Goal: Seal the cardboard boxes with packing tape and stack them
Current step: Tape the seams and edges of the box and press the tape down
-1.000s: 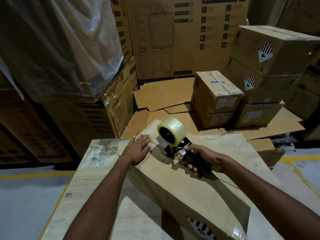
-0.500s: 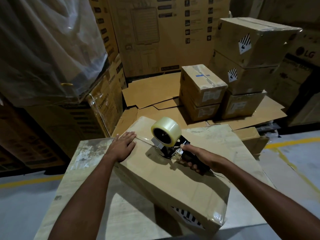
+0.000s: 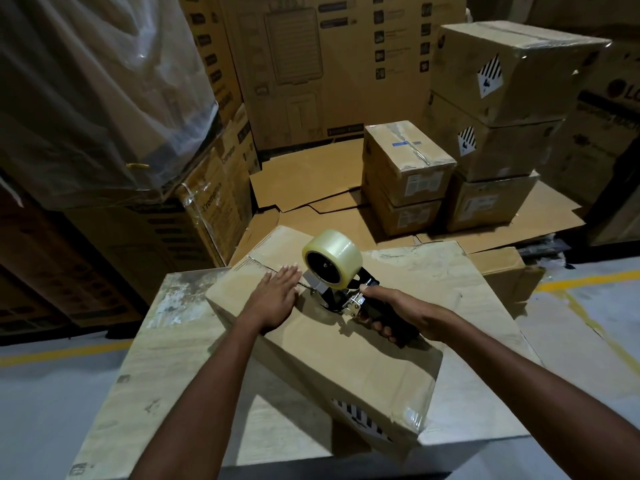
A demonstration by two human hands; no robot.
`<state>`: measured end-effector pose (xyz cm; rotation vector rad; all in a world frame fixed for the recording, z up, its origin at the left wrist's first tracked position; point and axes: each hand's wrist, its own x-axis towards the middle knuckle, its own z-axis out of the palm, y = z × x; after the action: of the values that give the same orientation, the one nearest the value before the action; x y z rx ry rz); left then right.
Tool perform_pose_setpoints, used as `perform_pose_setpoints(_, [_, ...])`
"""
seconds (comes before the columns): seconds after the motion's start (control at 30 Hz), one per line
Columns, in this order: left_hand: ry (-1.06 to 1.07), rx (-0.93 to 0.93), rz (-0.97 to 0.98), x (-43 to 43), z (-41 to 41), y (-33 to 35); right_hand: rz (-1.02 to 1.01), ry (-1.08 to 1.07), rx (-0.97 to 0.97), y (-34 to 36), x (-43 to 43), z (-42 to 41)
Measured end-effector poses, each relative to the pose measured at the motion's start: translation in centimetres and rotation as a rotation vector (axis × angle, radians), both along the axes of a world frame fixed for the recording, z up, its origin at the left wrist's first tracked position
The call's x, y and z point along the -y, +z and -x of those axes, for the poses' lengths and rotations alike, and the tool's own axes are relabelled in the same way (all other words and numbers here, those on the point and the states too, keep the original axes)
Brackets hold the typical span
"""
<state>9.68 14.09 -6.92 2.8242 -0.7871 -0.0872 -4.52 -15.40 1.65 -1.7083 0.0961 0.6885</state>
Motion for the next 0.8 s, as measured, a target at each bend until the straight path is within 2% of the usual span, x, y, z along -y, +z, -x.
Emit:
perform_pose_setpoints(0.37, [0.054,-0.039,0.033,0.2,-0.1,0.5,0.014,-0.067,-0.009,-0.8,3.8,3.2])
perform_pose_setpoints(0.63, [0.125,-0.029,-0.058,2.0,1.6,1.1,0.037,-0.075,0.039,-1.5,6.3,5.5])
perform_pose_setpoints(0.8, [0.022,-0.032,0.001,5.7,6.4,0.2,0.029,-0.093,0.078,-2.1,6.2,5.7])
